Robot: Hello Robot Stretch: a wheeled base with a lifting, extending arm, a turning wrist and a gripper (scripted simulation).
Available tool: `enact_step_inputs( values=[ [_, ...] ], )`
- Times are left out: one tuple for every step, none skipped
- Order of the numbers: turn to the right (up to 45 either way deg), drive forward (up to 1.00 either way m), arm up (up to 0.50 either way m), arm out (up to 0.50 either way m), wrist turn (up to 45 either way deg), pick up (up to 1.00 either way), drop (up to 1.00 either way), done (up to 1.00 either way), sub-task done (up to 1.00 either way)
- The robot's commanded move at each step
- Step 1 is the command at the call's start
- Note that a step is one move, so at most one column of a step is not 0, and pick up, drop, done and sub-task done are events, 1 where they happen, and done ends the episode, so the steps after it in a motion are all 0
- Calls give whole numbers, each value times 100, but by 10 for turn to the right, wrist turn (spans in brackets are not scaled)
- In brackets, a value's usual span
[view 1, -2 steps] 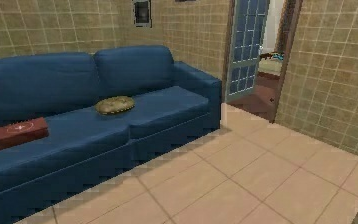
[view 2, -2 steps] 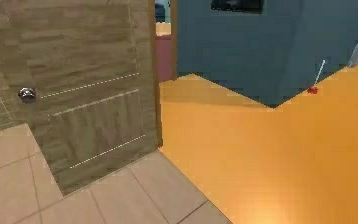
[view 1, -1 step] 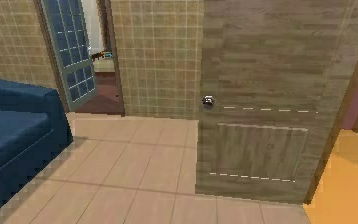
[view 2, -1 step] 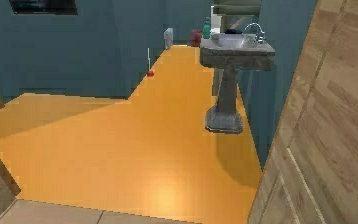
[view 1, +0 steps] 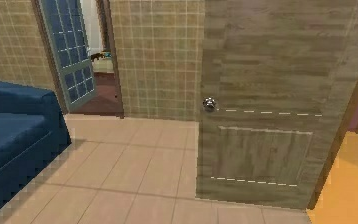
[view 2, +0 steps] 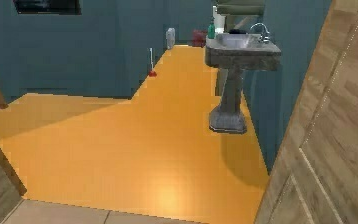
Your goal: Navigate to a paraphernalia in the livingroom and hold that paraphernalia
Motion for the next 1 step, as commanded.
enact_step_inputs(
  values=[
    [-450,0,0,0,0,0,0,0,0]
  ],
)
